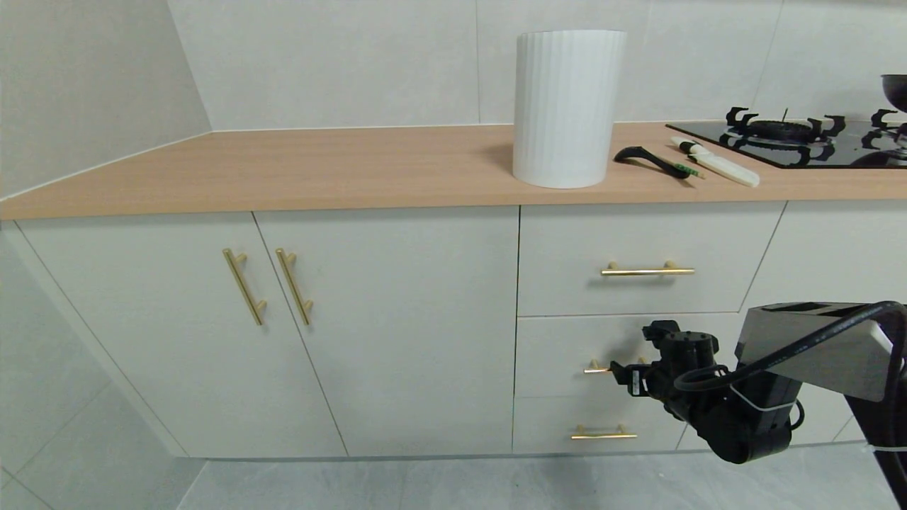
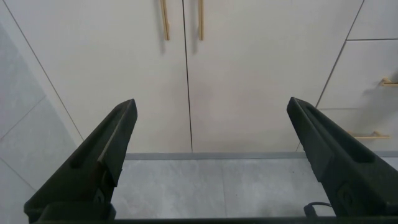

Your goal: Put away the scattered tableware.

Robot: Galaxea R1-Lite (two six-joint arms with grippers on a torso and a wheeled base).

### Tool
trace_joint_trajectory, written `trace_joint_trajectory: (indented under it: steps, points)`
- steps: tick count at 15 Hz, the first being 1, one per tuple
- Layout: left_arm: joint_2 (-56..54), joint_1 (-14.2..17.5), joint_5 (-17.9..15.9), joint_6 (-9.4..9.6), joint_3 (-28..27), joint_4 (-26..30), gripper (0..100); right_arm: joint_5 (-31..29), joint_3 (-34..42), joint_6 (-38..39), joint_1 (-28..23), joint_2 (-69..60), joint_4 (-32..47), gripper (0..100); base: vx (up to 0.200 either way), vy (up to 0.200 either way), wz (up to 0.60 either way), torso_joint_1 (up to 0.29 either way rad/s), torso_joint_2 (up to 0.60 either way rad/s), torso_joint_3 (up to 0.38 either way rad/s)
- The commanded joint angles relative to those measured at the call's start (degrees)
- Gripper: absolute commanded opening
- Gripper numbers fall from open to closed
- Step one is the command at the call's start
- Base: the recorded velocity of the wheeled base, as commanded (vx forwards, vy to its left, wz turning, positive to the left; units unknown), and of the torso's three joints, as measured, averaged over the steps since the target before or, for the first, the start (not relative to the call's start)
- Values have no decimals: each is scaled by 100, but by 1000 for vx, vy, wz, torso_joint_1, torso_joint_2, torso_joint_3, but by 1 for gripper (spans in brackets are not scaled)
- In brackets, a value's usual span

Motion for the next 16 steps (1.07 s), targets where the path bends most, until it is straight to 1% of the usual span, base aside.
trace_joint_trajectory:
  steps: [1, 3, 11, 13, 14, 15, 16]
  points:
    - [9, -1, 2, -1, 0, -1, 100, 7, 89, -49, 5, 10, 33, 100, 0, 0, 0, 0, 0, 0]
    - [9, -1, 2, -1, 0, -1, 100, 7, 185, -190, -12, 37, 33, 100, 0, 0, 0, 0, 0, 0]
    - [9, -1, 2, -1, 0, -1, 100, 16, 405, -207, -12, -104, 42, 100, 0, 0, 0, 0, 0, 0]
    - [9, -1, 2, -1, 0, -1, 100, 113, 651, -251, -12, -526, 147, 100, 0, 0, 0, 0, 0, 0]
    - [9, -1, 2, -1, 0, -1, 100, 218, 792, -313, -12, -789, 358, 100, 0, 0, 0, 0, 0, 0]
    - [9, -1, 2, -1, 0, -1, 100, 482, 985, -409, -12, -1273, 824, 100, 0, 0, 0, 0, 0, 0]
    - [9, -1, 2, -1, 0, -1, 100, 728, 1099, -515, -12, -1765, 1501, 100, 0, 0, 0, 0, 0, 0]
